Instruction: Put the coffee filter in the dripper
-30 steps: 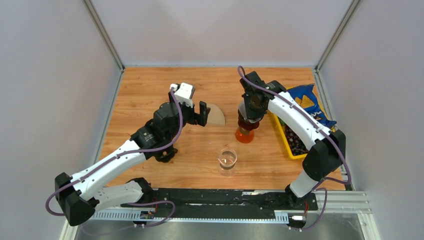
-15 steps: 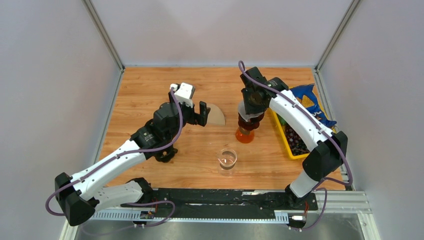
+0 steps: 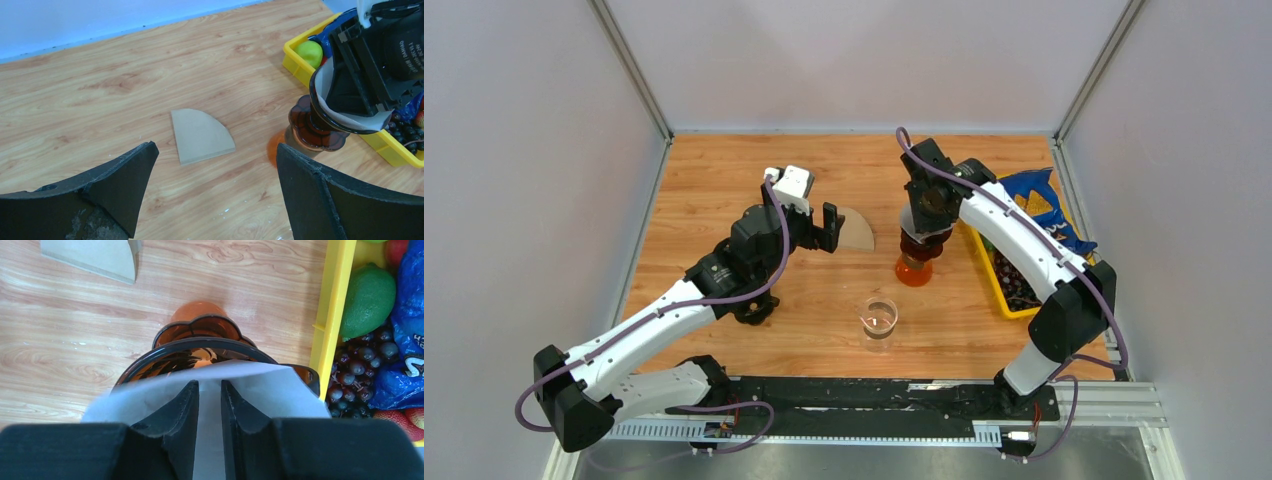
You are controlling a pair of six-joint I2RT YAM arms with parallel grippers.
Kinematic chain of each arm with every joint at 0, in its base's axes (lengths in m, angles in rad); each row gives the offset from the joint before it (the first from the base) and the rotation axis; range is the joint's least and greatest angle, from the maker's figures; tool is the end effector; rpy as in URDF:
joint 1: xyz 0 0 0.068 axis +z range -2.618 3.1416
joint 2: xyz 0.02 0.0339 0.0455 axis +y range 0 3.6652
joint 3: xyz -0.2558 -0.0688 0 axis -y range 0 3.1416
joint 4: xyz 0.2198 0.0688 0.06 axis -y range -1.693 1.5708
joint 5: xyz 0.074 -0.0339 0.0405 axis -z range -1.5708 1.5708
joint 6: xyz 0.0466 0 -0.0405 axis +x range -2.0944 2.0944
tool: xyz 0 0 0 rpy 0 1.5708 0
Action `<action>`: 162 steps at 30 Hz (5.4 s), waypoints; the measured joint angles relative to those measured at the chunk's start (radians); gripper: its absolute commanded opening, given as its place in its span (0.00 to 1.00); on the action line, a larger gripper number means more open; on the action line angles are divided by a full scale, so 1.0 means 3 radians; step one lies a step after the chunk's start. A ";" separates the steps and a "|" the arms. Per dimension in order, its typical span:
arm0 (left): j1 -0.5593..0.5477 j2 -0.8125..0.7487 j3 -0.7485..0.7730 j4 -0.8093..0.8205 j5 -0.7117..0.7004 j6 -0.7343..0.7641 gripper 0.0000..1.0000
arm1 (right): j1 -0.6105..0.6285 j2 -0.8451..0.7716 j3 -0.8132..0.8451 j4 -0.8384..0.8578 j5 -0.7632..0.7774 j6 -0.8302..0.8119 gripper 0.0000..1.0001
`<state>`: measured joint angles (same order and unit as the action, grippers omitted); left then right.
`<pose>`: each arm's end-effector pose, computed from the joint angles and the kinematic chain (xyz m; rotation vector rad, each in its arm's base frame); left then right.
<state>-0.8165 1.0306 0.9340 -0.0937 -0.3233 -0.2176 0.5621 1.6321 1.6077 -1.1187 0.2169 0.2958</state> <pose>0.1676 -0.1568 0.3490 0.2925 1.7504 -0.4686 0.2646 0.1548 0.3147 -0.2913 2.6493 -0.0232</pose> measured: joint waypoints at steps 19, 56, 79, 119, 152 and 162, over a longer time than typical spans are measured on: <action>0.0000 0.0000 0.0000 0.0000 0.0006 0.0001 1.00 | 0.0001 -0.0022 -0.0472 0.0294 -0.0107 -0.0109 0.26; 0.0000 -0.0009 -0.0043 0.0000 0.0024 0.0000 1.00 | 0.0001 -0.0117 -0.0431 0.0390 -0.0017 -0.0108 0.34; 0.0000 -0.0013 -0.0043 0.0001 0.0078 -0.0001 1.00 | 0.0001 -0.0392 -0.0134 0.0341 0.0109 -0.0109 0.55; 0.0000 0.0039 -0.0043 -0.0010 0.0083 -0.0006 1.00 | -0.0324 -0.1500 -0.1116 0.0670 0.0467 0.0099 1.00; 0.0117 -0.0242 0.0018 -0.0942 -0.0809 -0.0768 1.00 | -0.0357 -0.2276 -0.1171 0.1380 0.0431 -0.0005 1.00; 0.0329 -0.0876 0.0181 -0.3030 -0.1481 -0.2518 1.00 | -0.0357 -0.2583 -0.1643 0.1754 0.0636 -0.0046 1.00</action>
<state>-0.7177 0.7677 0.9882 -1.0027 -0.7677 -0.9730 0.4549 0.8574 1.1149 -0.5926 0.4076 0.2821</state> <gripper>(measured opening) 0.998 0.997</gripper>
